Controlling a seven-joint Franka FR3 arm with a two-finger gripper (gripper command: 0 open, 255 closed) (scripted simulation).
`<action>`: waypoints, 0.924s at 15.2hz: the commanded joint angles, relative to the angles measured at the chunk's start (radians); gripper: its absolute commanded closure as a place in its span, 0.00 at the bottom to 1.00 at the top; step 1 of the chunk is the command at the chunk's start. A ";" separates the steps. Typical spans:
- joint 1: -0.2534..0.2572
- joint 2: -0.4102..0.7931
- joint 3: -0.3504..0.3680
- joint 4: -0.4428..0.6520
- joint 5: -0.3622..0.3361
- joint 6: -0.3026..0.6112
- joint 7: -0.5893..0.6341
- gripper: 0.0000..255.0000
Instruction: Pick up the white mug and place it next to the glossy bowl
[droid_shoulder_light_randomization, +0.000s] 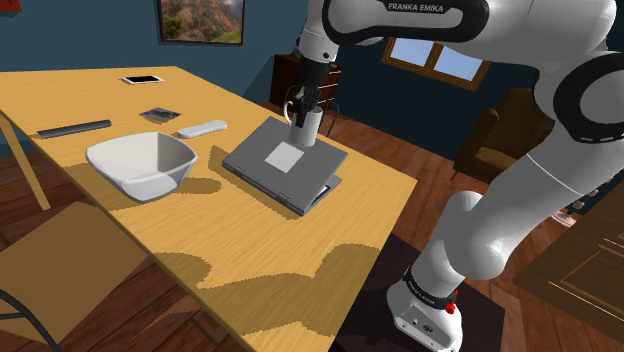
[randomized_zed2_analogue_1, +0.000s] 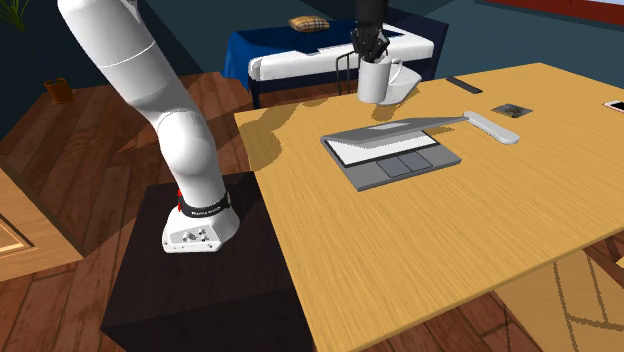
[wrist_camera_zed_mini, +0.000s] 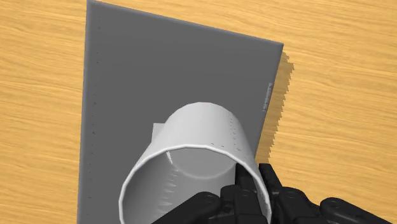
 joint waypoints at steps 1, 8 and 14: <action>0.020 0.027 0.031 0.032 0.007 -0.005 0.049 1.00; 0.082 0.157 0.123 0.172 0.013 -0.015 0.202 1.00; 0.134 0.285 0.182 0.308 -0.002 -0.025 0.316 1.00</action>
